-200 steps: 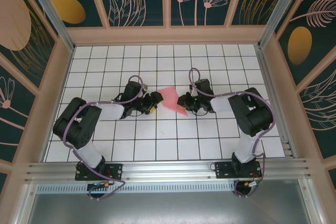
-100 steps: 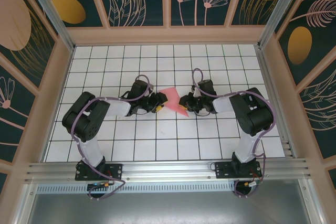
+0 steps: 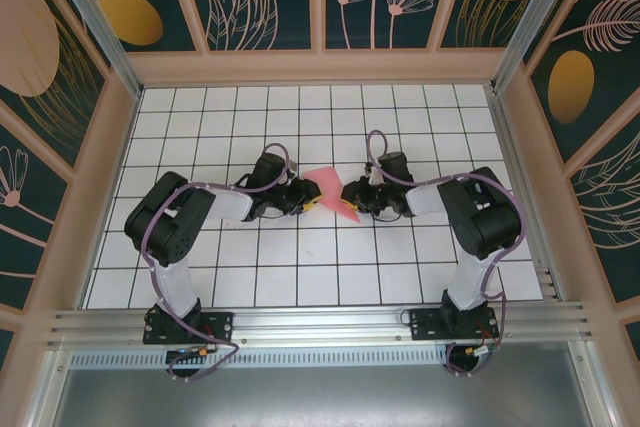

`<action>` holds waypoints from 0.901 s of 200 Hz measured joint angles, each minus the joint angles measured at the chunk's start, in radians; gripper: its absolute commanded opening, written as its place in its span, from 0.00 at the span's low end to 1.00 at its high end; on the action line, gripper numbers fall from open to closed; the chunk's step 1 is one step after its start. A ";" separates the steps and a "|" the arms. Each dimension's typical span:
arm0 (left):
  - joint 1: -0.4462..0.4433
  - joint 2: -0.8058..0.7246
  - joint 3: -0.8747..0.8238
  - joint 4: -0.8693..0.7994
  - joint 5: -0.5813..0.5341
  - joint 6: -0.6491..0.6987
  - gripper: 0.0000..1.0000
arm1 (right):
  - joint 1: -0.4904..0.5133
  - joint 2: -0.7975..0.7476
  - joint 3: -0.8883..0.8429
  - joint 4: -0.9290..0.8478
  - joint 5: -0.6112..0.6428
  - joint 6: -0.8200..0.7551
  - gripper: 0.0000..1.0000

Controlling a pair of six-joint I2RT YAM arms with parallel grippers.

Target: Fold a paper plane with a square sheet of paper (pick it up from the middle)

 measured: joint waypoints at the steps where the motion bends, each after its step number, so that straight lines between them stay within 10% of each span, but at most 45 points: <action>1: 0.000 0.000 0.000 0.002 0.001 0.000 0.25 | 0.000 0.000 0.000 0.000 0.000 -0.001 0.27; 59: 0.000 0.010 0.003 0.036 0.019 -0.015 0.03 | 0.000 -0.078 -0.008 0.003 0.018 -0.090 0.49; 180: 0.000 0.008 0.011 0.026 0.007 -0.053 0.00 | 0.266 -0.284 -0.200 0.089 0.522 -0.799 0.52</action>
